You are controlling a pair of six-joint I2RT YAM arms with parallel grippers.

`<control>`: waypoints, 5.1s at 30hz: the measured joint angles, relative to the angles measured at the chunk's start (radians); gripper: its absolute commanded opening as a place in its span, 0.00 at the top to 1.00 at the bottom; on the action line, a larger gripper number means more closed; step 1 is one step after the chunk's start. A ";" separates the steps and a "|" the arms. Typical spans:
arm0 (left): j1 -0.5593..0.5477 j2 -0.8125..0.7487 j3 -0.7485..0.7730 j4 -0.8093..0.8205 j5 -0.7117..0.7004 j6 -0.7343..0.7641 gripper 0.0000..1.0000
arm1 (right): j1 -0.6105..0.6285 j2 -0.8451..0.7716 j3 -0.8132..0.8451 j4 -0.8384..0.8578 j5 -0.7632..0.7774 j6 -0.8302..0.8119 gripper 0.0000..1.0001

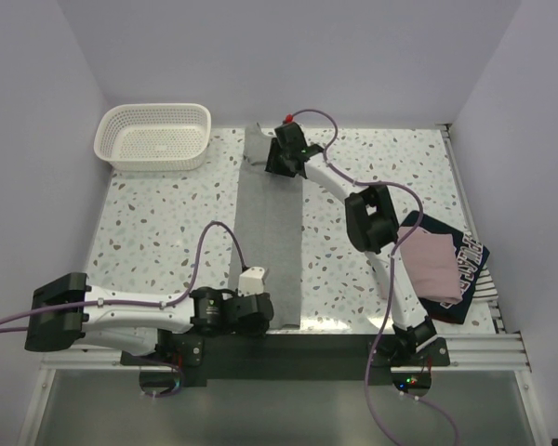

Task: Fold and stack the tank tops
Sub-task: Fold the tank top

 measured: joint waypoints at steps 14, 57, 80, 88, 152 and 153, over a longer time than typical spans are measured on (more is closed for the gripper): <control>0.299 -0.175 0.197 -0.278 -0.100 0.007 0.49 | 0.005 -0.412 -0.385 -0.022 -0.032 -0.033 0.31; 0.530 -0.260 -0.171 -0.232 0.340 0.018 0.69 | 0.622 -1.269 -1.699 0.189 -0.077 0.565 0.55; 0.511 -0.341 -0.209 -0.262 0.441 0.046 1.00 | 0.737 -1.320 -1.653 -0.013 -0.019 0.568 1.00; 0.331 -0.341 -0.140 -0.320 0.452 -0.008 1.00 | 0.802 -1.396 -1.601 -0.161 -0.005 0.569 1.00; 1.119 0.909 0.887 0.265 0.438 0.522 0.48 | -0.009 -0.399 -0.523 -0.006 0.085 -0.032 0.48; 1.120 0.907 0.890 0.274 0.439 0.521 0.44 | -0.011 -0.397 -0.508 -0.008 0.087 -0.039 0.43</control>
